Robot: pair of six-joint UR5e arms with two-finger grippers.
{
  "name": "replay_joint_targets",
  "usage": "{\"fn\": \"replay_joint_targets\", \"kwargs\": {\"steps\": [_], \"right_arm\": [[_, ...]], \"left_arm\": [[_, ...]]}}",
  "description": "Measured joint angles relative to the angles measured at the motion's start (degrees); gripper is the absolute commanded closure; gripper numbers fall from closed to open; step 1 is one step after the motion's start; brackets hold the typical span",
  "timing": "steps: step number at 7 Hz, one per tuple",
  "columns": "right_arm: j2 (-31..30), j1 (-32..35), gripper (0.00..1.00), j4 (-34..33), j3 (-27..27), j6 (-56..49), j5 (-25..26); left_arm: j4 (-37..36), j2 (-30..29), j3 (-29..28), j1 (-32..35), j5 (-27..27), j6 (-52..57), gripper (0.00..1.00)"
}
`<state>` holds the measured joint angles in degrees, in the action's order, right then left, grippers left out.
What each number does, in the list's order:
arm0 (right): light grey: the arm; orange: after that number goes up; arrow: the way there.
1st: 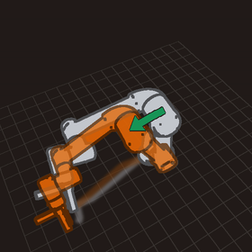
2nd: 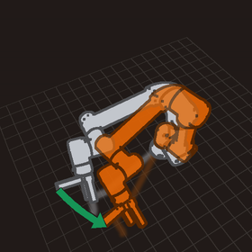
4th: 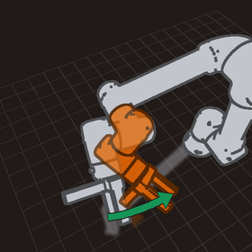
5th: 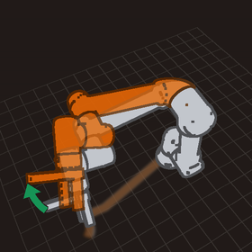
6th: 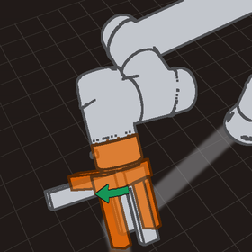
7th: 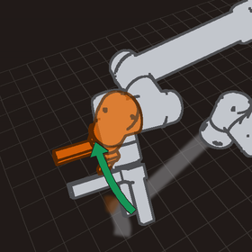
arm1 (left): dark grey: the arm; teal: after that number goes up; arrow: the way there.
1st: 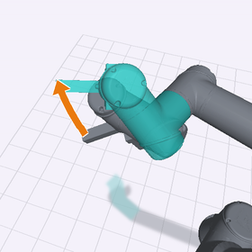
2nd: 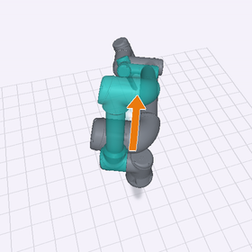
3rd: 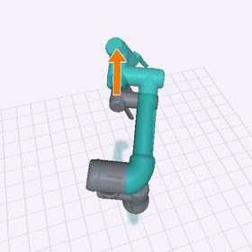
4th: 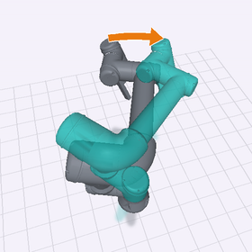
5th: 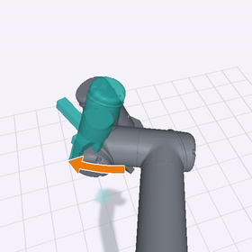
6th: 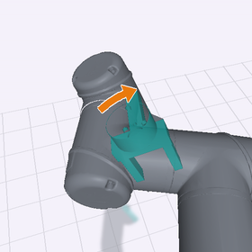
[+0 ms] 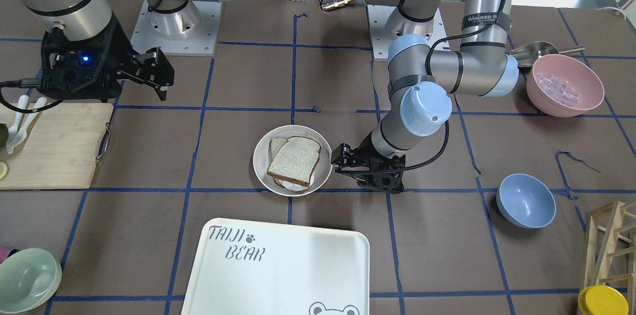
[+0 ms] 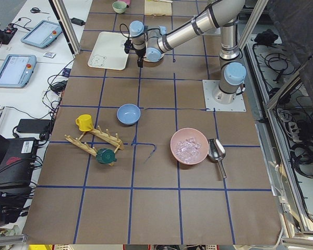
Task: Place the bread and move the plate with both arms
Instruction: 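Lower the left gripper and grasp the white plate rim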
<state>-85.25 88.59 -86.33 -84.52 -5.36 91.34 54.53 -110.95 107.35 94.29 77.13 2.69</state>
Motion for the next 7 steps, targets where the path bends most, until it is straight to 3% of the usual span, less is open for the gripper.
{"fn": "replay_joint_targets", "kwargs": {"steps": [1, 4, 5, 6, 7], "right_arm": [[-0.25, -0.13, 0.0, 0.04, 0.0, -0.01, 0.15], [-1.78, 0.38, 0.0, -0.02, -0.5, 0.09, -0.01], [-1.85, 1.15, 0.0, -0.44, -1.28, 0.35, -0.24], [-1.84, 2.01, 0.0, -0.75, -1.78, 0.57, -0.33], [-1.79, 2.42, 0.0, -0.88, -2.05, 0.66, -0.43]], "left_arm": [[-0.39, -0.83, 0.22, 0.98, -0.03, -2.05, 0.4], [-0.58, -1.43, 0.65, 3.81, 0.06, -4.75, 0.41], [-0.59, -1.44, 1.01, 4.26, 0.05, -4.79, 0.48], [-0.61, -1.45, 1.43, 4.43, 0.06, -4.68, 0.58], [-0.59, -1.53, 1.67, 4.47, 0.1, -4.59, 0.88]]}}
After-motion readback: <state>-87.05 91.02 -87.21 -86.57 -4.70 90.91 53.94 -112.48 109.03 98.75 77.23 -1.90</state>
